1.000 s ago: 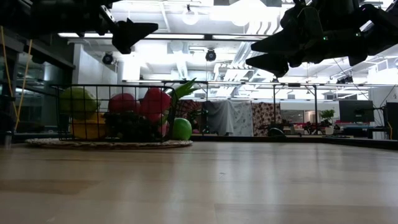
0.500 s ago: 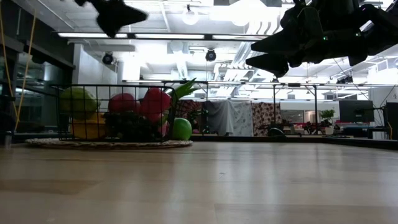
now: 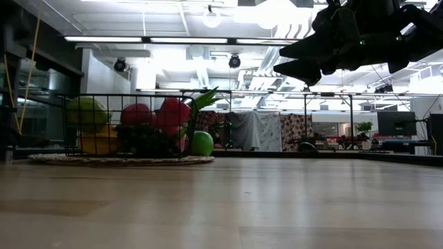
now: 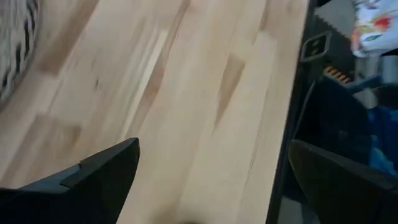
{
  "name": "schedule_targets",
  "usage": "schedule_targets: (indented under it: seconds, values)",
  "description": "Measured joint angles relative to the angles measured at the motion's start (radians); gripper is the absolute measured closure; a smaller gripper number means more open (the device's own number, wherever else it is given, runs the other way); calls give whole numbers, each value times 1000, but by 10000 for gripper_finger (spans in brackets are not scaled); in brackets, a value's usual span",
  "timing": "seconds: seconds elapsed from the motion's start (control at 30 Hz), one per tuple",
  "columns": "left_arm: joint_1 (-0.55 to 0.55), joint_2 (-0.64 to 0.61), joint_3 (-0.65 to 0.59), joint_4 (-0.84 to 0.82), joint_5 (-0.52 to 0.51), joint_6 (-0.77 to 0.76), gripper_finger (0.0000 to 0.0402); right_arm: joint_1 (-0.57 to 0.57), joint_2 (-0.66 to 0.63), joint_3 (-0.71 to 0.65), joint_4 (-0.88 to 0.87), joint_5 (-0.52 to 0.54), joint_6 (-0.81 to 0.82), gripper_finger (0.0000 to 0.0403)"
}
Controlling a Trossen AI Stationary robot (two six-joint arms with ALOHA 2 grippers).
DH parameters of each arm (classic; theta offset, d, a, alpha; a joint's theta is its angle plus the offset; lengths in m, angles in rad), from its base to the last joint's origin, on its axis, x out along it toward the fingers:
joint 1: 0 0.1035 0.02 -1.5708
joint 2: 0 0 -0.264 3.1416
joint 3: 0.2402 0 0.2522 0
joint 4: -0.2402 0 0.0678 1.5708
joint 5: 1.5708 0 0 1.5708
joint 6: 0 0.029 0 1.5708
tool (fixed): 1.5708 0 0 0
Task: Build produce basket
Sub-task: Put the green lime into the wire basket
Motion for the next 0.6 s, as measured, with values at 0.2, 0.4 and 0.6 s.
schedule_targets:
  seconds: [0.2,0.4,0.6]
  values:
    - [-155,116,-2,-11,-55,-217,2,0,0,0,0,0,0,107]
    - [-226,267,9,-7,-13,-306,2,0,0,0,8,0,-6,107]
    - [-262,347,28,-7,0,-296,2,-2,0,0,31,1,-28,107]
